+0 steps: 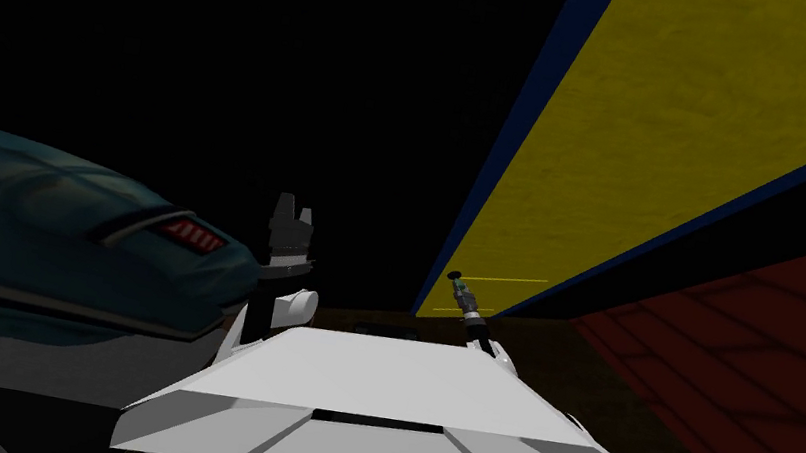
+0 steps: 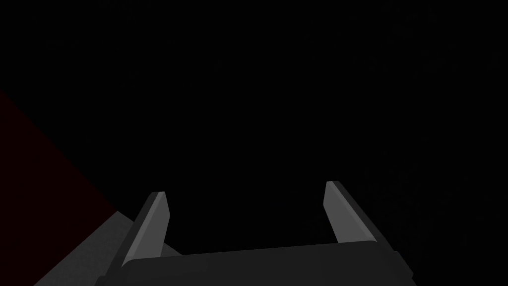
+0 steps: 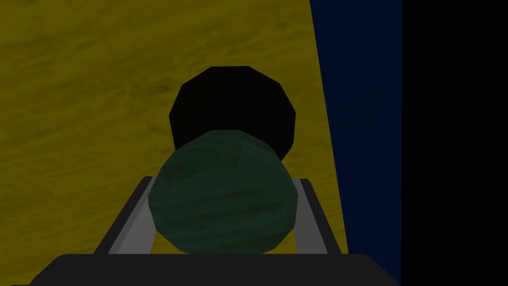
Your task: Pull the door open
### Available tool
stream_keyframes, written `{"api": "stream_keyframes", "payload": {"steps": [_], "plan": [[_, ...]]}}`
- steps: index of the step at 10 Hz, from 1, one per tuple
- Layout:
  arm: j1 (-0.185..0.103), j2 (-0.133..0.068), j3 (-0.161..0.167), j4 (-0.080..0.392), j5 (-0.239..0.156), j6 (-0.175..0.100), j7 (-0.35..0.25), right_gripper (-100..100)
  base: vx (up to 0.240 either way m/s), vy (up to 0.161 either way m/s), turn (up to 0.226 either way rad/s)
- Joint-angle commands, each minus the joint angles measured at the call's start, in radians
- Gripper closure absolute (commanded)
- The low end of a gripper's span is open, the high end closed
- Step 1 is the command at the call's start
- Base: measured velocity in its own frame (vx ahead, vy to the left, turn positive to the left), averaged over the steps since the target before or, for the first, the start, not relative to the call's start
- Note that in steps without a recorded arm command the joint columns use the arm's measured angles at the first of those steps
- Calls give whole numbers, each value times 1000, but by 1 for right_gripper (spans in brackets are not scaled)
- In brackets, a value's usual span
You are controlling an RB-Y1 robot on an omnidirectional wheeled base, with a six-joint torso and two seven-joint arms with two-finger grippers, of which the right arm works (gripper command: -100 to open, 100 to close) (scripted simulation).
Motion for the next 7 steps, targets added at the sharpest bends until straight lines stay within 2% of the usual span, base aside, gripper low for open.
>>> {"api": "stream_keyframes", "payload": {"steps": [1, 4, 6, 7], "plan": [[3, 7, 10, 0, -2, 2, -32, 100, -24, -13, 13], [-1, 7, 22, 1, -16, 5, -104, 100, -29, -10, 15], [-6, 7, 37, 3, -34, 8, -172, 100, -36, -19, 13], [-6, 7, 37, 3, -34, 8, -183, 100, -28, -17, 13]]}}
